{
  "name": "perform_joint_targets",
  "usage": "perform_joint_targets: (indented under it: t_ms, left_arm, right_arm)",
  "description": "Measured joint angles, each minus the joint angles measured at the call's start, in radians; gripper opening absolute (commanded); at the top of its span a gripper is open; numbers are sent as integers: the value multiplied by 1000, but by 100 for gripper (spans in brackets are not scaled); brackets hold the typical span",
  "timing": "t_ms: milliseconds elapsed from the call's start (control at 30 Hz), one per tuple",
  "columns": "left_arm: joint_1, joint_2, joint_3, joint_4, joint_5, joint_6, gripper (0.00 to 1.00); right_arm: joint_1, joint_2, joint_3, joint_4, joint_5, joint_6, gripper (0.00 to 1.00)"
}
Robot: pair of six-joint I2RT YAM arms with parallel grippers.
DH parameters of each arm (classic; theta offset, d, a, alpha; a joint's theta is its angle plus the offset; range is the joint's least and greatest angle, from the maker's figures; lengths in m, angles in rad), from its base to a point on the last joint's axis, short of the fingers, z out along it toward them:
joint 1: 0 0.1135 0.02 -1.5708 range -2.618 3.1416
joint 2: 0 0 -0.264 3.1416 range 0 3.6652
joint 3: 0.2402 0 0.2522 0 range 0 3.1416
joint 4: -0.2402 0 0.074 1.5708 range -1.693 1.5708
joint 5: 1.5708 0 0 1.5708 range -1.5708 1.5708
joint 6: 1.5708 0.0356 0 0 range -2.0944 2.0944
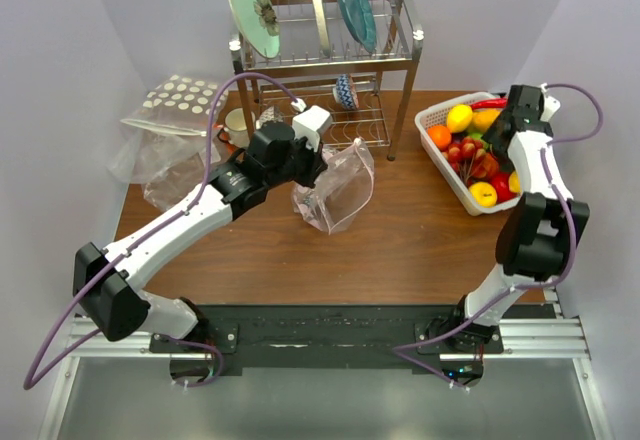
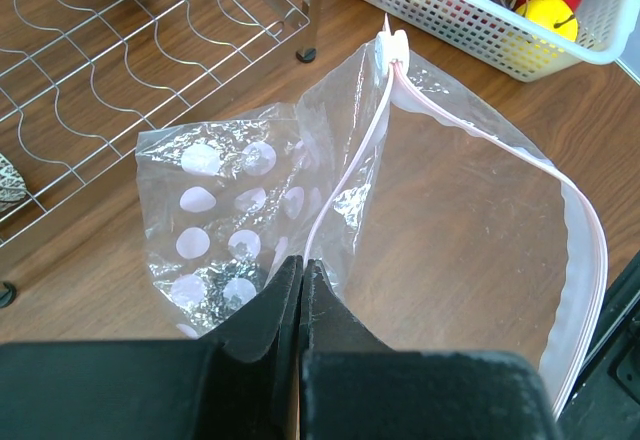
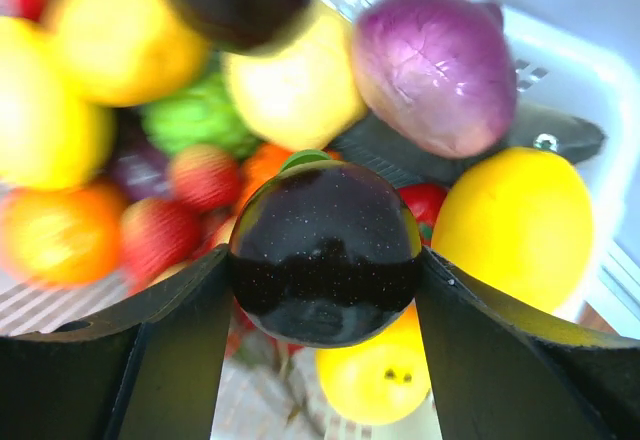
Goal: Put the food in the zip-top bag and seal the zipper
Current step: Pick up the fake fruit from the bin.
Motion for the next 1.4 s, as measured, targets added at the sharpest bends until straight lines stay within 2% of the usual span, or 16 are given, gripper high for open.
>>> perform_joint_targets:
  t_ms: [133, 233, 567, 867, 1133, 1400]
  left_arm:
    - [0, 0, 0, 0, 0, 0, 0]
    - [0, 0, -1, 0, -1, 0, 0]
    - [0, -2, -6, 0, 0, 0, 0]
    - [0, -3, -13, 0, -5, 0, 0]
    - [0, -16, -17, 1, -7, 1, 0]
    - [0, -62, -39, 34, 19, 0, 0]
  right_arm:
    - [0, -145, -35, 7, -85, -2, 61]
    - [3, -278, -84, 16, -204, -6, 61]
    - [63, -450, -204, 20, -554, -20, 60]
    - [354, -597, -301, 61, -811, -11, 59]
    - [468, -758, -319, 175, -998, 1, 58]
    - [585, -753, -320, 229, -1033, 28, 56]
